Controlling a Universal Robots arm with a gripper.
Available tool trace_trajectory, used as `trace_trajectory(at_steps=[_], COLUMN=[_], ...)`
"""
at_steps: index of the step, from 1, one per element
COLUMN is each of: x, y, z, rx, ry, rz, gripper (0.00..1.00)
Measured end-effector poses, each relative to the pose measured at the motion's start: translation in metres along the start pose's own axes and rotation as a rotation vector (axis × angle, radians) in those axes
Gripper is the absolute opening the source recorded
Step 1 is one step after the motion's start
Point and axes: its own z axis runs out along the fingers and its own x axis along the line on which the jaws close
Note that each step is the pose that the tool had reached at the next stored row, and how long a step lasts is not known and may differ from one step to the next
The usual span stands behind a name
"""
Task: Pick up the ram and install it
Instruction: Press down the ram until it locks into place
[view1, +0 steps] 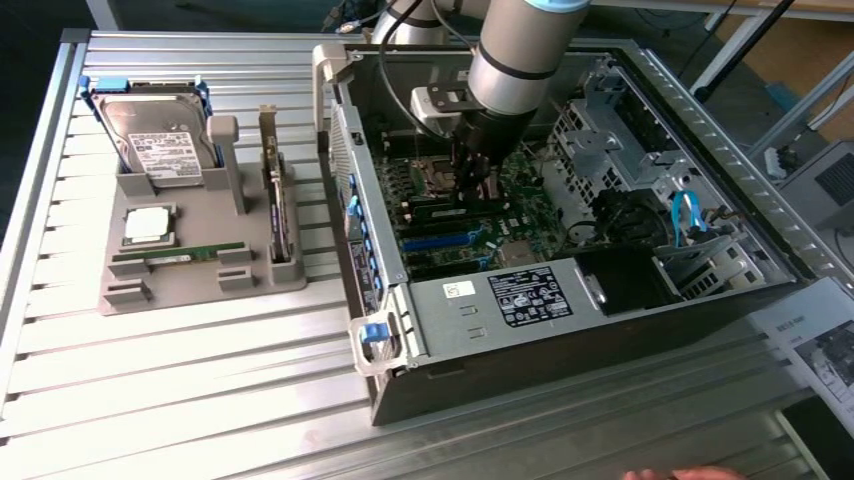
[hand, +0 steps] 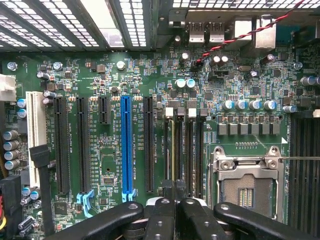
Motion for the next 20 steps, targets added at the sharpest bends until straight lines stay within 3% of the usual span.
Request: trace_trajectory(at_steps=[20], x=[0.0001], y=[0.0], z=[0.0009], rx=[0.0001], ry=[-0.0001], rz=[0.0], gripper=[0.1])
